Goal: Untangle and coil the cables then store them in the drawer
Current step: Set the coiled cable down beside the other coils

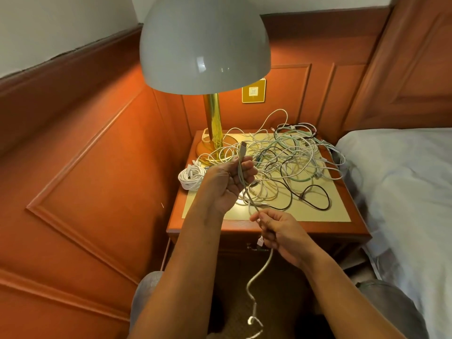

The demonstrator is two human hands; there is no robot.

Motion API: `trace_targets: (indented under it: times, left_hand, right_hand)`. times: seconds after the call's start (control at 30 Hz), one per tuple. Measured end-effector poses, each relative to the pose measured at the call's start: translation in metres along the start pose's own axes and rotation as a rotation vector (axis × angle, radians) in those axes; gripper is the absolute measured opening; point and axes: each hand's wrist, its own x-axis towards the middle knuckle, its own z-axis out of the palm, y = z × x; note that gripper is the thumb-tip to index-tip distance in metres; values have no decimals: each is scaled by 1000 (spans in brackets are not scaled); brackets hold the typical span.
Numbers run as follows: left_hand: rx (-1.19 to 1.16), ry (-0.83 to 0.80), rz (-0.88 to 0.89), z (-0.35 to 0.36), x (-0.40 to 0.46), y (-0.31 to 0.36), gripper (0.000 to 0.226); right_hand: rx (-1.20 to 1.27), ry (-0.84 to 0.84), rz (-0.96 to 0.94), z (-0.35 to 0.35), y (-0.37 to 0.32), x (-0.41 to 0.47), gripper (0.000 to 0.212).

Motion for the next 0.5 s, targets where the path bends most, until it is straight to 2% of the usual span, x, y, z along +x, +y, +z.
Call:
trace_targets:
  times: [0.07,0.13,0.23,0.3,0.5]
  left_hand:
    - [-3,-12,6,-1,-2,2,35]
    - [-2,-33,11,-1,-5,5,34]
    - [2,-95,25,1,-10,12,33]
    - [43,-142,42,2,-14,17,31]
    - [264,-232,33,1,-20,9,32]
  right_hand:
    - [-23,6,-15,-3,-4,3,27]
    - [-149,88,-28,-4,-11,7,27]
    - [-381,260,-21,-7,-25,12,48]
    - [-504,309,-54,-12,-37,14,52]
    - [-453,181,-183,-36,-89,30,20]
